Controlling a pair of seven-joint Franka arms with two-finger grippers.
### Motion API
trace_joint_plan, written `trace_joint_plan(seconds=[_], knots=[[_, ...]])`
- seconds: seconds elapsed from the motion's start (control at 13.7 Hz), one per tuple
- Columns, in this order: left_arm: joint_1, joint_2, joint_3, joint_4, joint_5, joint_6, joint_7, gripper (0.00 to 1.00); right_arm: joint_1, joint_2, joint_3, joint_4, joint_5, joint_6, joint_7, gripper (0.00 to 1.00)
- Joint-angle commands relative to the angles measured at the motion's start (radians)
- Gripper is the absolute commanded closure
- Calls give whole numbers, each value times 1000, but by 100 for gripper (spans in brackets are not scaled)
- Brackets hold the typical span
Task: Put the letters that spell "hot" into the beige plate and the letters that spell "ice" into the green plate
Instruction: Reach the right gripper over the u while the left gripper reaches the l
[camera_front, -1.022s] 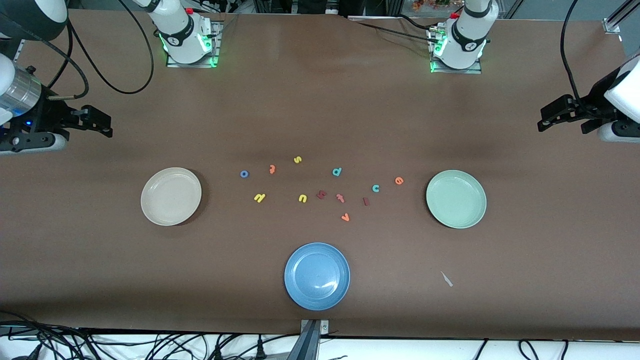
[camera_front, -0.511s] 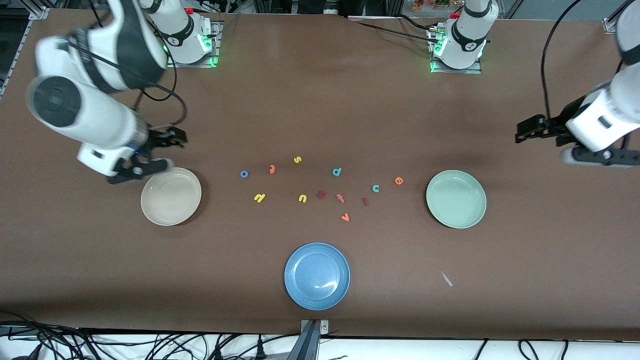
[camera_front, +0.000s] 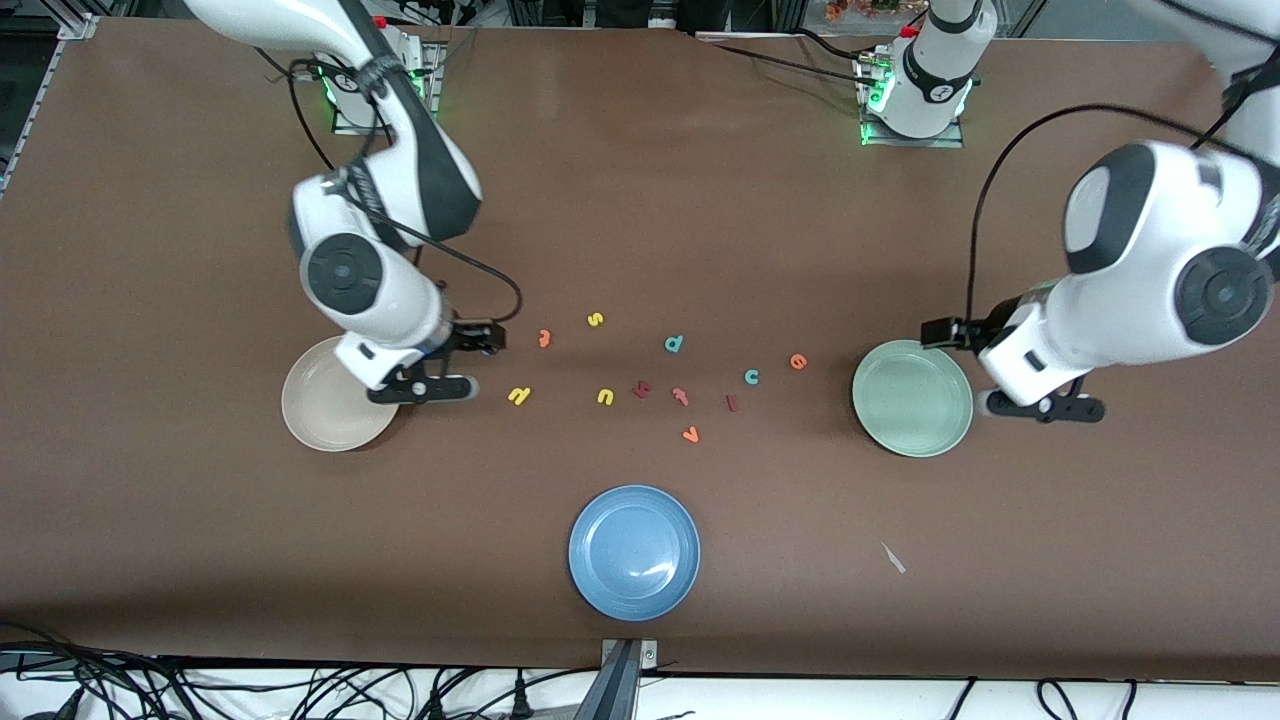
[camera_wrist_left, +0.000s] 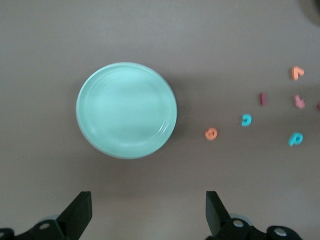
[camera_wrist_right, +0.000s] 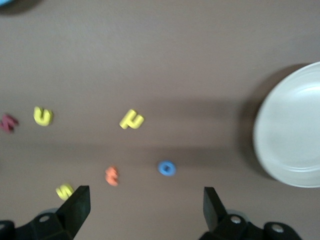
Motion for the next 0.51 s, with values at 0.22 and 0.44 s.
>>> trace_joint_plan(seconds=[0.22, 0.44], knots=[[-64, 175, 6, 69, -11, 167, -152, 0, 90, 150, -9, 8, 10, 273, 388, 0], [-99, 255, 6, 69, -14, 201, -140, 0, 76, 208, -10, 13, 13, 340, 456, 0]])
